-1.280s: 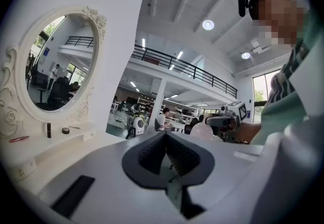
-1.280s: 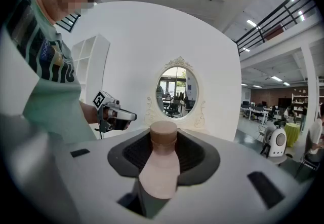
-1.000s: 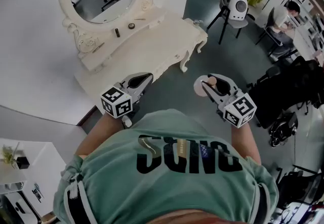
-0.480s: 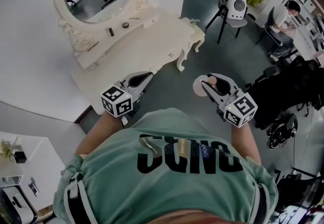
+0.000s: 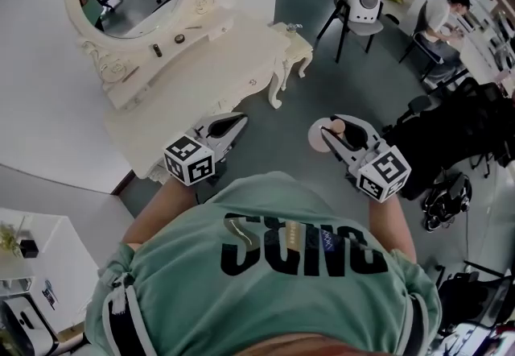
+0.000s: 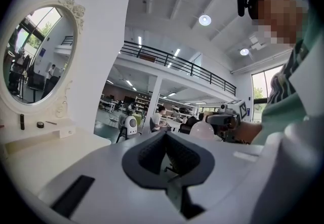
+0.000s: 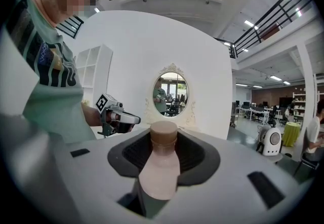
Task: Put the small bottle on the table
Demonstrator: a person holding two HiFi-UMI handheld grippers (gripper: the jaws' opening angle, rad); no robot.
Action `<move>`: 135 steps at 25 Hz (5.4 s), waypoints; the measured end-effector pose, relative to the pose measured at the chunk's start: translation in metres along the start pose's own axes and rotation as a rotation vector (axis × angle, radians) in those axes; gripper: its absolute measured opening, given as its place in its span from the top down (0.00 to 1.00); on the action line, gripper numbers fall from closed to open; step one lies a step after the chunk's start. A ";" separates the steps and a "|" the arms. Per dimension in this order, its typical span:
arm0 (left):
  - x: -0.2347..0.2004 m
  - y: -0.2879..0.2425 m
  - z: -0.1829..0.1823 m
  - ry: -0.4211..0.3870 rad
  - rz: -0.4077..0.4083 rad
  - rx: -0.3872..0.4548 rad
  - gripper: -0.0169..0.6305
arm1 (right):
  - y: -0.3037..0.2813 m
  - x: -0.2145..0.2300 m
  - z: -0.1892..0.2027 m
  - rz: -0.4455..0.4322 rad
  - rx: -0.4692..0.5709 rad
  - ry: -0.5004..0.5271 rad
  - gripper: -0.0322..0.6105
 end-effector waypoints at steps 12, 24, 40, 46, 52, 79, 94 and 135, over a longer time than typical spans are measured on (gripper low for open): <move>-0.025 -0.023 0.003 0.010 -0.004 -0.024 0.96 | -0.008 0.030 0.016 0.029 -0.008 -0.039 0.75; -0.166 -0.066 -0.016 0.014 0.114 -0.023 0.96 | -0.128 0.080 0.020 0.116 -0.018 -0.019 0.75; -0.353 -0.083 -0.047 0.055 0.180 -0.035 0.96 | -0.313 0.142 0.012 0.193 -0.004 -0.021 0.75; -0.379 -0.081 -0.040 0.089 0.153 -0.028 0.96 | -0.339 0.158 0.017 0.180 -0.039 -0.030 0.75; -0.392 -0.092 -0.036 0.095 0.111 -0.029 0.96 | -0.350 0.182 0.024 0.146 -0.028 -0.035 0.75; -0.372 -0.305 -0.019 -0.082 -0.297 0.062 0.96 | -0.358 0.449 0.052 -0.321 0.026 -0.023 0.75; -0.422 -0.286 -0.056 -0.111 -0.257 0.096 0.96 | -0.424 0.429 0.040 -0.330 0.012 0.002 0.75; -0.581 -0.300 0.146 -0.011 -0.243 -0.060 0.96 | -0.581 0.440 0.320 -0.335 -0.158 -0.012 0.75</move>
Point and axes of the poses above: the fingertips, and each gripper's own axes: y backward along the fingers, x to its right, z out of its underside, the point moved 7 cm from there along y, backward along the fingers, and after that the axes turned 13 degrees about x, right-handed, at the moved point
